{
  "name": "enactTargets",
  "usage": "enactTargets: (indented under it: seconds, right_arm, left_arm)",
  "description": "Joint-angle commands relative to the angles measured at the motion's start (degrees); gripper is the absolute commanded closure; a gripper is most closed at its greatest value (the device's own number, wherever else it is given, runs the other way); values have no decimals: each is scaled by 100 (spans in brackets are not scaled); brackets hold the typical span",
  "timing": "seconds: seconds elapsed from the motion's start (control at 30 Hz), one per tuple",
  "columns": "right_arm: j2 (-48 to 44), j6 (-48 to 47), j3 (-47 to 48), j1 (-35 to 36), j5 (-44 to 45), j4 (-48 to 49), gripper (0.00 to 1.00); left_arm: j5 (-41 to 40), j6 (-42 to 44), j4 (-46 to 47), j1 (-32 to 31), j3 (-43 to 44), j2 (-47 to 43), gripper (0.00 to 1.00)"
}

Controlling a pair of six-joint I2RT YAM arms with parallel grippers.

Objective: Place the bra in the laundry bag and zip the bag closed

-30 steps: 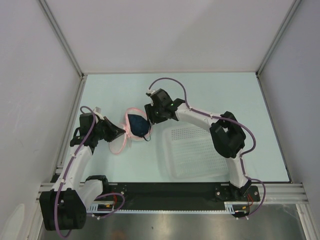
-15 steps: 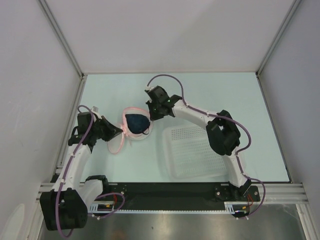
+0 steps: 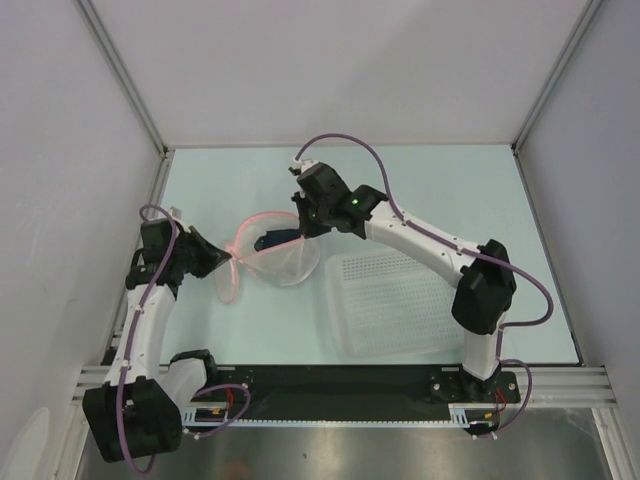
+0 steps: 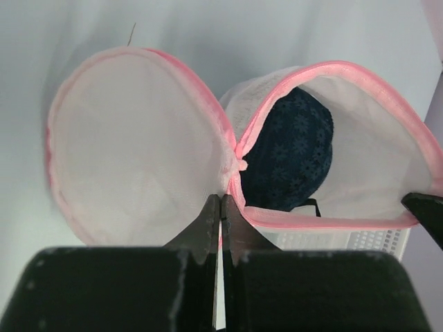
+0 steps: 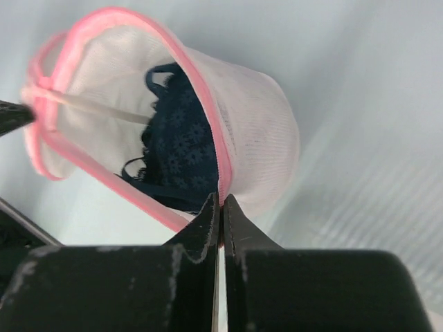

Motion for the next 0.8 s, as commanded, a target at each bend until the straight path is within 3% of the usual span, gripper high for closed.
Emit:
enactTargets:
  seconds: [0.0, 0.07, 0.1, 0.17, 0.2, 0.27, 0.43, 0.63, 0.77]
  right_arm:
    - [168, 80, -279, -60, 69, 343, 100]
    - [273, 80, -323, -104, 173, 362, 100]
    - [299, 80, -349, -148, 235, 370, 100]
    - [335, 141, -498, -209, 245, 475, 100]
    - [326, 159, -621, -279, 218, 537, 100]
    - [265, 176, -744, -324, 183, 643, 100]
    - [115, 194, -965, -429, 26, 845, 100]
    - [80, 238, -894, -456, -186, 959, 100]
    - [54, 308, -912, -456, -256, 1047, 100]
  left_arm:
    - [-171, 294, 102, 52, 1, -1, 100]
    - [-251, 408, 5, 61, 132, 34, 100]
    - [-242, 434, -91, 70, 159, 87, 83]
    - [-277, 400, -188, 79, 177, 87, 59]
    - [-321, 330, -284, 96, 159, 18, 37]
    - [-619, 233, -477, 158, 98, -79, 28]
    - [-1585, -188, -725, 499, -384, -527, 20]
    - [-2393, -1277, -1250, 755, -825, -450, 24]
    - [-1923, -1446, -771, 773, -1009, 112, 27]
